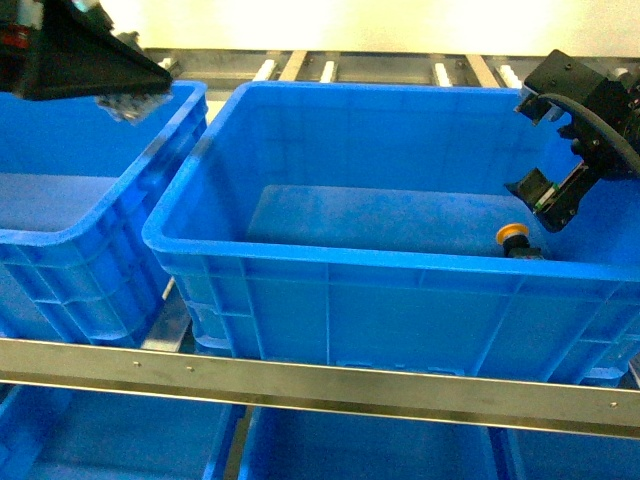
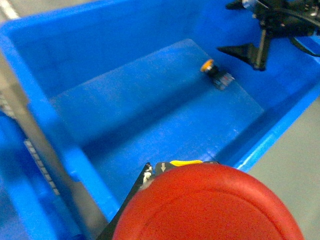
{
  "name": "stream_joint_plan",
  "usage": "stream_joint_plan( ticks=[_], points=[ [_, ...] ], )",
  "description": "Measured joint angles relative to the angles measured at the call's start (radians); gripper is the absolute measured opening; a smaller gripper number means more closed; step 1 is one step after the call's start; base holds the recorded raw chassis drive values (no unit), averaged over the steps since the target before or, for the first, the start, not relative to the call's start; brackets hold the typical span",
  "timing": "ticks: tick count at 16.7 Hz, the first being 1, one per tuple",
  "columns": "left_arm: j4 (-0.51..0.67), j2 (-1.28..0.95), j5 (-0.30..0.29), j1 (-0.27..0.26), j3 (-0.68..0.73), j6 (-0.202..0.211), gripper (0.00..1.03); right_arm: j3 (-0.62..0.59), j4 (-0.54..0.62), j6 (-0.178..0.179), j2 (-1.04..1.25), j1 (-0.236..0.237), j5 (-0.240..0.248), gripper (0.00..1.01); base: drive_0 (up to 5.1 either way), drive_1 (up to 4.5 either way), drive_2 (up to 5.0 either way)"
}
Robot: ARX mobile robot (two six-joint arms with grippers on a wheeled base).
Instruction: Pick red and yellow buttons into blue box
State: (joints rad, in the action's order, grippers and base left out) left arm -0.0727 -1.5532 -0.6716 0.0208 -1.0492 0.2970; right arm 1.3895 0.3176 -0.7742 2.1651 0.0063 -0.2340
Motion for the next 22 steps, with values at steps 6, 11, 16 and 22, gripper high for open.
stream_joint_plan(
  ticks=[6, 11, 16, 22],
  points=[
    [-0.011, -0.146, 0.032, 0.066, -0.115, 0.023, 0.25, 0.0, 0.0, -0.001, 0.0, 0.0, 0.001, 0.98, 0.0, 0.0, 0.0],
    [0.014, -0.318, 0.131, 0.127, -0.243, 0.018, 0.25, 0.0, 0.0, -0.002, 0.0, 0.0, 0.001, 0.98, 0.0, 0.0, 0.0],
    [0.011, -0.38, 0.192, 0.125, -0.275, 0.016, 0.67, 0.0, 0.0, -0.002, 0.0, 0.0, 0.001, 0.98, 0.0, 0.0, 0.0],
    [0.109, -0.38, 0.237, 0.133, -0.251, -0.005, 0.95, -0.055, 0.22, 0.081, 0.009, 0.001, 0.075, 0.92, 0.0, 0.0, 0.0]
  ],
)
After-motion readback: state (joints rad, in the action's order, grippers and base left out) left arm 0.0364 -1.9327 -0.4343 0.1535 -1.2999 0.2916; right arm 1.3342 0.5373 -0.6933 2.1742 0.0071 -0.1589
